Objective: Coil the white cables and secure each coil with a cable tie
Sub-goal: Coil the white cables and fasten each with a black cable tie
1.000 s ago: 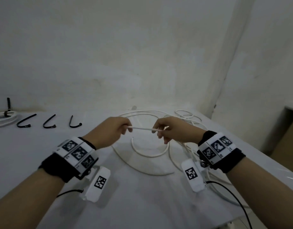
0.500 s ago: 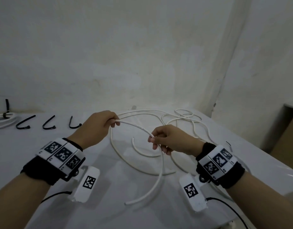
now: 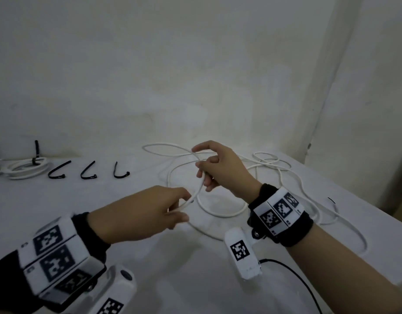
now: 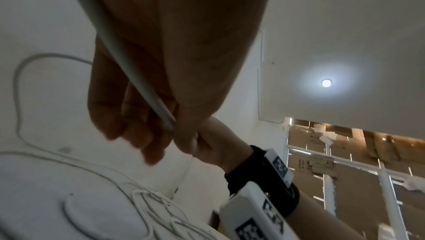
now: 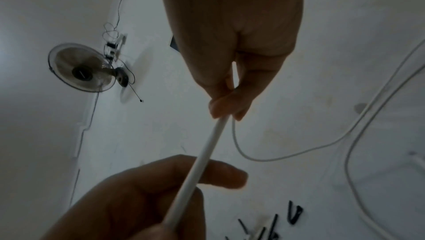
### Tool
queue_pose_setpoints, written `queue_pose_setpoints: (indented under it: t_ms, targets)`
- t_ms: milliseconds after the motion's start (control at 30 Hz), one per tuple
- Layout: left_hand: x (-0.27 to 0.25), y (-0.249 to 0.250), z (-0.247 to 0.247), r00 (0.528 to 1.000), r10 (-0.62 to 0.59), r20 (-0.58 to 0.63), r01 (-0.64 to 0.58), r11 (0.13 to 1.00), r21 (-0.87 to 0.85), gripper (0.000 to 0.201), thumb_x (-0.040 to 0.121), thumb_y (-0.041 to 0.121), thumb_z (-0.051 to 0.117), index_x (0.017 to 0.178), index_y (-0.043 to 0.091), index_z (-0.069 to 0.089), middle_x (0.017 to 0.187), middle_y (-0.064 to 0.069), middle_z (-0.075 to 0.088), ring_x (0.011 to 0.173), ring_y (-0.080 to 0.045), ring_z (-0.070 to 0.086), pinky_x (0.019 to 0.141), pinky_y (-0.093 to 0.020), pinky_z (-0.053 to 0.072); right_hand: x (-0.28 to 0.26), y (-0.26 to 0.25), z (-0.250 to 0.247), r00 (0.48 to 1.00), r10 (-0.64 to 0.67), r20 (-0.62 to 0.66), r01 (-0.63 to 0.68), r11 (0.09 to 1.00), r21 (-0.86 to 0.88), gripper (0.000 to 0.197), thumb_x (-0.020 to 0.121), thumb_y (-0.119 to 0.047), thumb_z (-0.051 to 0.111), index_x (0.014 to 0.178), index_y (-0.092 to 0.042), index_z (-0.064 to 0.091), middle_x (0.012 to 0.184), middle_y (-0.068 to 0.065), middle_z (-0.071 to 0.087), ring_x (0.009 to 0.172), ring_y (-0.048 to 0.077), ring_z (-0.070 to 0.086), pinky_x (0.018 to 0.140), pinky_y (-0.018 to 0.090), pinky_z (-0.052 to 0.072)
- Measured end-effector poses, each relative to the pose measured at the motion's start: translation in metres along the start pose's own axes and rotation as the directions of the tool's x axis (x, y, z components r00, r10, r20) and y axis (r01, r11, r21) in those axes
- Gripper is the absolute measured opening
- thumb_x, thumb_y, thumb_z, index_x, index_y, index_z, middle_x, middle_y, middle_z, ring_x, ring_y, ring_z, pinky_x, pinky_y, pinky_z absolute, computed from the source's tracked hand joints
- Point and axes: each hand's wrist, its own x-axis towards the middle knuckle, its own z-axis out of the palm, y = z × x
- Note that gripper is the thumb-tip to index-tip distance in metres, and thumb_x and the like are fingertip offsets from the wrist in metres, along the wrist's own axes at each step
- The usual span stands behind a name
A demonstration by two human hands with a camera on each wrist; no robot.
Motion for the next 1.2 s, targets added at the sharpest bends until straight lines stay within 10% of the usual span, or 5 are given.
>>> queue_pose_setpoints:
  t_ms: [200,367,633,933,1200]
  targets:
    - [-0.021,-0.016,-0.019,0.955,-0.064,-0.289,0.019,0.987,-0.157,0.020,0.098,0.029,0.042,0.088,0.029,0.060,0.059,0.013,0.049,0.060,-0.003,0.048,0.054,-0.016,0.034,0.008,-0.013,0.015,0.997,-0.074,0.002,0.073,0.988,0.138,0.014,0.097,-0.014,0.053,0.097,-0.007,0.065,0.075,0.006,0.059,0.058,0.013,0.060,0.054,0.026,0.054]
    - [-0.027,-0.040,-0.038,0.837,-0.158,-0.524,-0.133,0.870,-0.475,0.032,0.094,0.032,0.041,0.072,0.018,0.060,0.045,0.008,0.037,0.042,-0.005,0.029,0.043,-0.013,0.025,0.012,-0.012,0.023,0.956,-0.267,0.119,0.286,0.936,-0.203,0.008,0.092,-0.031,0.060,0.086,-0.034,0.066,0.100,-0.010,0.055,0.101,0.008,0.054,0.089,0.028,0.046]
    - [-0.028,-0.058,-0.035,0.854,-0.354,-0.381,-0.241,0.381,-0.893,0.043,0.091,0.044,0.044,0.056,0.019,0.036,0.049,0.009,0.022,0.040,-0.004,0.015,0.037,-0.015,0.014,0.029,-0.030,0.054,0.898,-0.440,0.007,0.440,0.897,0.032,0.012,0.097,-0.010,0.051,0.086,-0.012,0.057,0.060,-0.004,0.055,0.054,0.012,0.059,0.062,0.032,0.054]
    - [-0.041,-0.099,-0.016,0.700,-0.560,-0.444,-0.656,-0.258,-0.710,0.045,0.092,0.038,0.034,0.052,0.020,0.046,0.049,0.008,0.016,0.043,-0.007,0.006,0.032,-0.015,0.019,0.031,0.030,0.068,0.936,-0.254,0.242,0.282,0.955,-0.088,0.014,0.099,-0.010,0.046,0.102,-0.024,0.045,0.073,0.004,0.057,0.067,0.015,0.065,0.071,0.026,0.053]
    - [-0.038,-0.126,0.002,0.651,-0.631,-0.422,-0.704,-0.295,-0.646,0.046,0.098,0.038,0.030,0.060,0.019,0.046,0.049,0.009,0.030,0.040,-0.003,0.026,0.040,-0.014,0.030,0.026,0.038,0.080,0.876,-0.253,0.410,0.426,0.803,-0.417,0.019,0.094,-0.010,0.055,0.107,-0.023,0.058,0.071,-0.005,0.054,0.065,0.012,0.050,0.062,0.019,0.042]
